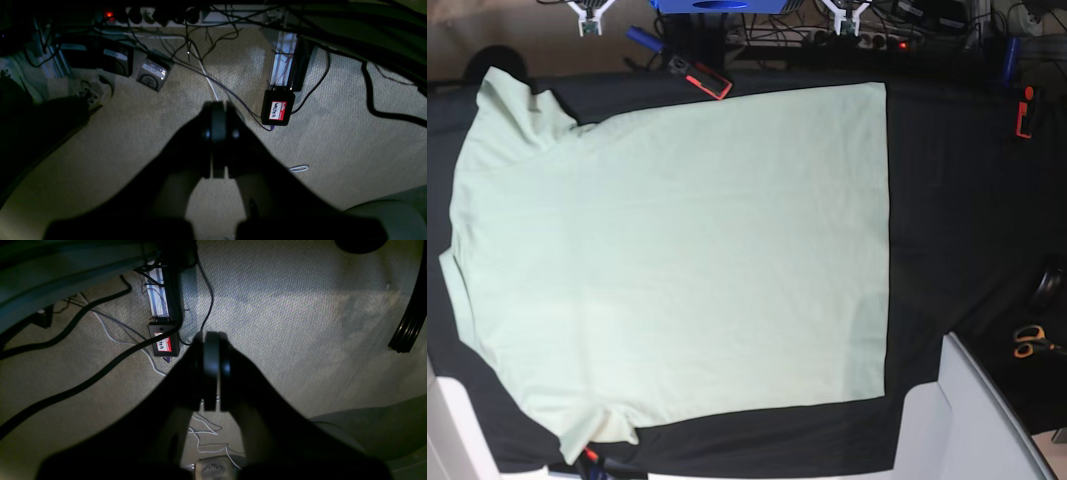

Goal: Fold the T-shirt properly

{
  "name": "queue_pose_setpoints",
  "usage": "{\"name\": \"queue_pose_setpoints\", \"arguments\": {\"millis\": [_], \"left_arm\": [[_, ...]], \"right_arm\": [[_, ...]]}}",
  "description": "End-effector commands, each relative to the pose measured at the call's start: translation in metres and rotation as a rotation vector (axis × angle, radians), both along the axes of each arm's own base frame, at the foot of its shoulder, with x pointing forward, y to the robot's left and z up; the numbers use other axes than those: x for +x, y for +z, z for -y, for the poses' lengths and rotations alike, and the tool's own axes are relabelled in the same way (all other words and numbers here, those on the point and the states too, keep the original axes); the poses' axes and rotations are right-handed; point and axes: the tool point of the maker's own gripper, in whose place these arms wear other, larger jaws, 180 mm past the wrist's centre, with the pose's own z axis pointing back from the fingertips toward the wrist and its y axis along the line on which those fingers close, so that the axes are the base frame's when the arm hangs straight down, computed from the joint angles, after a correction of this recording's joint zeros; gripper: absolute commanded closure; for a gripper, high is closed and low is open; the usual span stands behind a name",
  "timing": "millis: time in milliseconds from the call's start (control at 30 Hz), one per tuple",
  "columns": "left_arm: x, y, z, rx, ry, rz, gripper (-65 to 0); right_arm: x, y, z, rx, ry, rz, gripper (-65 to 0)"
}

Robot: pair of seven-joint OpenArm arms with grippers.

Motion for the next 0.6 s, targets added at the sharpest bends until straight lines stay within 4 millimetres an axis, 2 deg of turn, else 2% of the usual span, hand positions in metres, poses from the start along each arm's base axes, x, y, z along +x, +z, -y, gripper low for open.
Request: {"name": "queue_pose_setpoints", "arguments": {"millis": [0, 433, 567], "left_arm": [[-0.006, 0.001, -0.003, 0.008, -0.001, -0.011, 0.0], [0.001, 0.001, -0.003, 0.009, -0.003, 0.01, 0.0], [0.005, 0.012, -0.013, 0.031, -0.021, 0.087, 0.0]], "right_arm": [[-0.005, 0.001, 0.004, -0.009, -0.003, -0.004, 0.0], [-0.007, -0.001, 0.004, -0.01, -0.003, -0.049, 0.0], [-0.018, 0.005, 0.005, -0.013, -0.002, -0.029, 0.0]]}}
